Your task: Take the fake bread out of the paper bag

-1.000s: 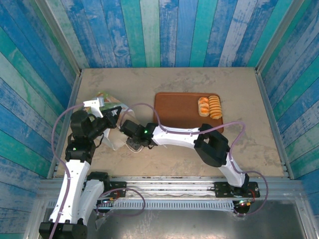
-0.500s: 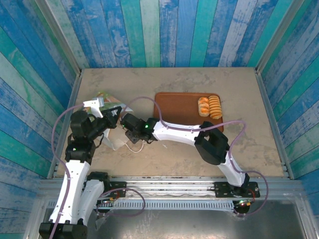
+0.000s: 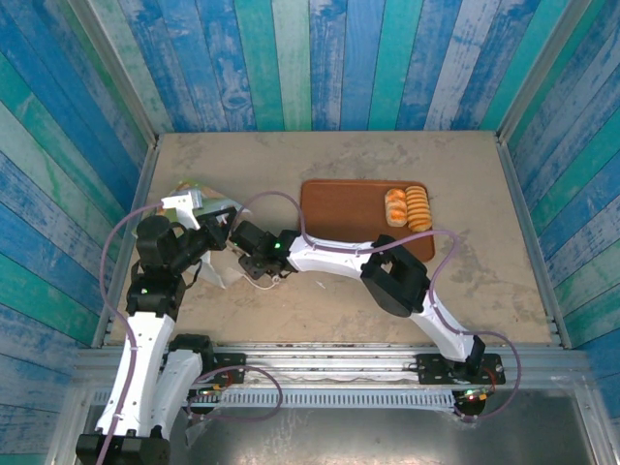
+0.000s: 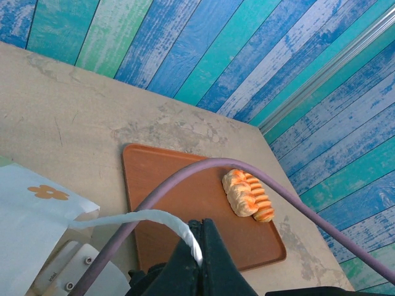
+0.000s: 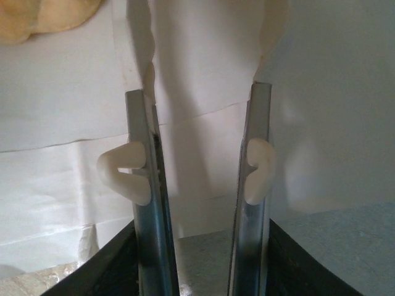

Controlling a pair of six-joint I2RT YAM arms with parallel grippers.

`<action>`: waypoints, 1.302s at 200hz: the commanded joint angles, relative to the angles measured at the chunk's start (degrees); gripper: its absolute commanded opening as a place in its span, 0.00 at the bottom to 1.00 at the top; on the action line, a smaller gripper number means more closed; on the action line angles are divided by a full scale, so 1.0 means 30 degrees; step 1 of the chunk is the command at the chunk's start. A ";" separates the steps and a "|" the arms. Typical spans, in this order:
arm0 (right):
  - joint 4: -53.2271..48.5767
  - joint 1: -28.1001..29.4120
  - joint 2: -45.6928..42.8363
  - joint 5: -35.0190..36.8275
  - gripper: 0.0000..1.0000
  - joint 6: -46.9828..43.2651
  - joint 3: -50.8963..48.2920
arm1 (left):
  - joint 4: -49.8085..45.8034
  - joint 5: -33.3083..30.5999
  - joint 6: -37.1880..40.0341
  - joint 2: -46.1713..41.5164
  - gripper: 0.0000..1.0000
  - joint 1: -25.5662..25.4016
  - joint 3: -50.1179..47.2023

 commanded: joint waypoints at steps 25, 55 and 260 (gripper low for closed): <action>0.1748 -0.0113 -0.0862 -0.2602 0.37 -0.0972 -0.0684 | -0.0091 0.0247 0.0142 -0.0458 0.00 -0.0066 0.0698; 0.1844 -0.0140 -0.1525 -0.2494 0.32 -0.1144 -0.1318 | -0.0062 0.0259 0.0097 -0.0399 0.00 -0.0070 0.0639; 0.2809 -0.1337 -0.2650 -0.7790 0.29 0.5722 -0.3054 | -0.2217 -0.0216 0.1580 -0.0751 0.00 -0.0071 0.1296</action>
